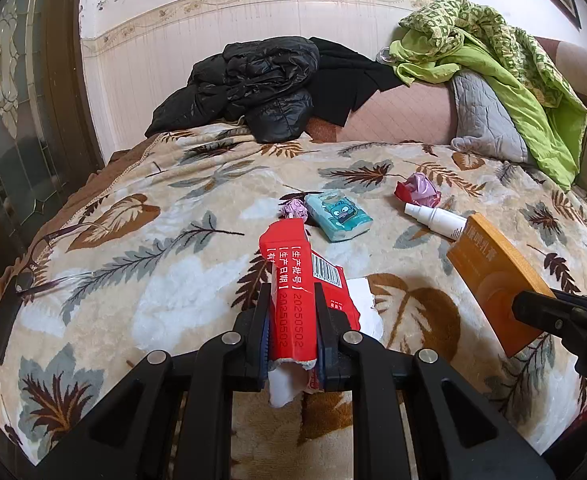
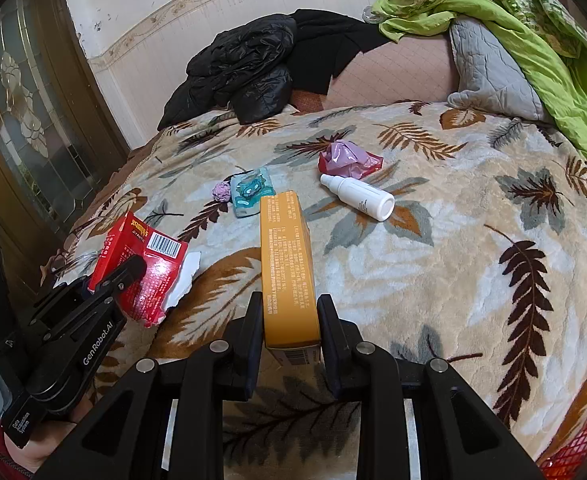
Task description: Collect trash
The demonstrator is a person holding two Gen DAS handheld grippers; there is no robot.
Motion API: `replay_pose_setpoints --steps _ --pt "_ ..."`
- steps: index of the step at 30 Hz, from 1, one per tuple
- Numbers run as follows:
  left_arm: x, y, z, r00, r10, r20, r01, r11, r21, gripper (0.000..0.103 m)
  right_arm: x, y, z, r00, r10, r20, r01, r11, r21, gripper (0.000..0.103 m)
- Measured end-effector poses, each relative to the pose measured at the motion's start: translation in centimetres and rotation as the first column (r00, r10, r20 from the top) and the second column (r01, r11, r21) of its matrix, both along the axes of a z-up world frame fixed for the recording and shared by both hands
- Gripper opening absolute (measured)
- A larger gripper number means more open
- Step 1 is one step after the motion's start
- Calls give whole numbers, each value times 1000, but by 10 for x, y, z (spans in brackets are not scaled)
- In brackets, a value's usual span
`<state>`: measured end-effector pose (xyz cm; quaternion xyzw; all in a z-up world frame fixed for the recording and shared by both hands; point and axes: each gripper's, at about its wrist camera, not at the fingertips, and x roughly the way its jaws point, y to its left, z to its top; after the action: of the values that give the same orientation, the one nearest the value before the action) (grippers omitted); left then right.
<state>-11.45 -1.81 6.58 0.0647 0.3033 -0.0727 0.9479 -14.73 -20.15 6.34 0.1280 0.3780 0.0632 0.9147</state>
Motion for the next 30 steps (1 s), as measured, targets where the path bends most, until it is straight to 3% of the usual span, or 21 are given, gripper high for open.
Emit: replay_pose_setpoints --steps 30 --pt "0 2 -2 1000 7 -1 -7 1000 -6 16 0 -1 0 1000 0 1 0 1000 1 28"
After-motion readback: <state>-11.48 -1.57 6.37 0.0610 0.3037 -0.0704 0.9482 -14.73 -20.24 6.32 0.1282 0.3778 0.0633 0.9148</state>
